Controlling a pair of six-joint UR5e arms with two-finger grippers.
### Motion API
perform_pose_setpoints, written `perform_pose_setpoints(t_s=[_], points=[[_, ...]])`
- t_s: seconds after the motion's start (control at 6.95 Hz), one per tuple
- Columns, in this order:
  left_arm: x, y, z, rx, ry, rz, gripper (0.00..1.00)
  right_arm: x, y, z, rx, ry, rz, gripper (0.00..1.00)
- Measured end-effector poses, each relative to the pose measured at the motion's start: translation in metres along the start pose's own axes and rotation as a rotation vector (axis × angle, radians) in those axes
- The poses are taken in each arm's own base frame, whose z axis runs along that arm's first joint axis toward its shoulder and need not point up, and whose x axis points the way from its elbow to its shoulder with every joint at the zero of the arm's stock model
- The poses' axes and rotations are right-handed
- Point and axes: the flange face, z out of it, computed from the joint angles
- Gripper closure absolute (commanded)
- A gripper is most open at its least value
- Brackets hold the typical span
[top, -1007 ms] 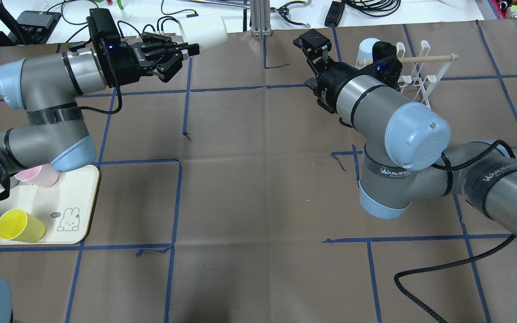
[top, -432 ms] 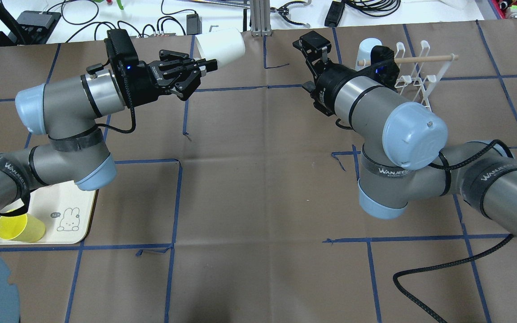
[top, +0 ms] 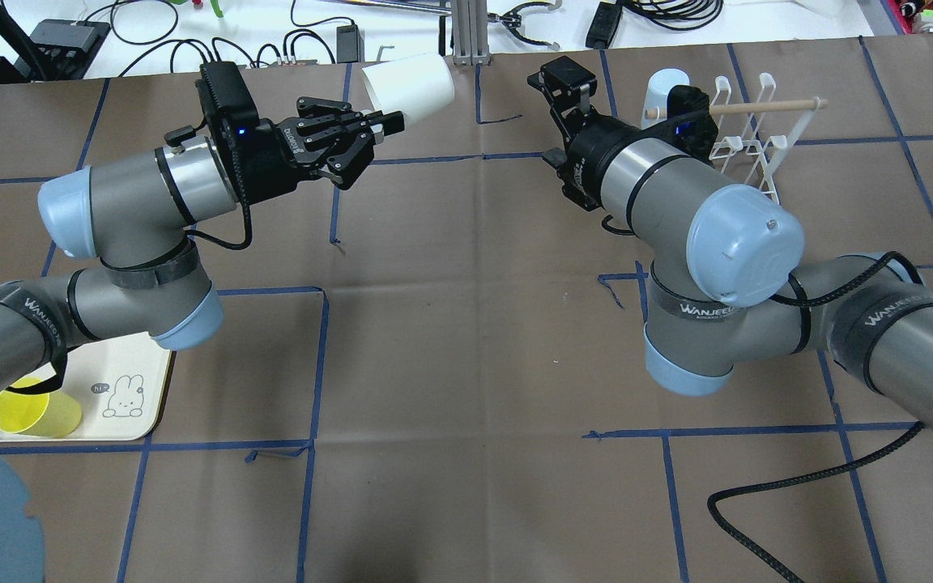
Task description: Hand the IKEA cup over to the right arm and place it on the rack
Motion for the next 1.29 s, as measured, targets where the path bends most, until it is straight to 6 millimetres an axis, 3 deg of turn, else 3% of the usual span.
perform_pose_setpoints(t_s=[0.29, 0.72, 1.29], points=[[0.008, -0.002, 0.009, -0.011, -0.01, 0.007, 0.96, -0.01, 0.017, 0.001, -0.029, -0.015, 0.009, 0.01], [0.01, -0.002, 0.011, -0.013, -0.01, 0.008, 0.96, -0.015, 0.027, 0.003, -0.045, -0.022, 0.027, 0.01], [0.01, -0.001, 0.011, -0.013, -0.01, 0.007, 0.94, -0.022, 0.052, 0.034, -0.075, -0.023, 0.042, 0.01]])
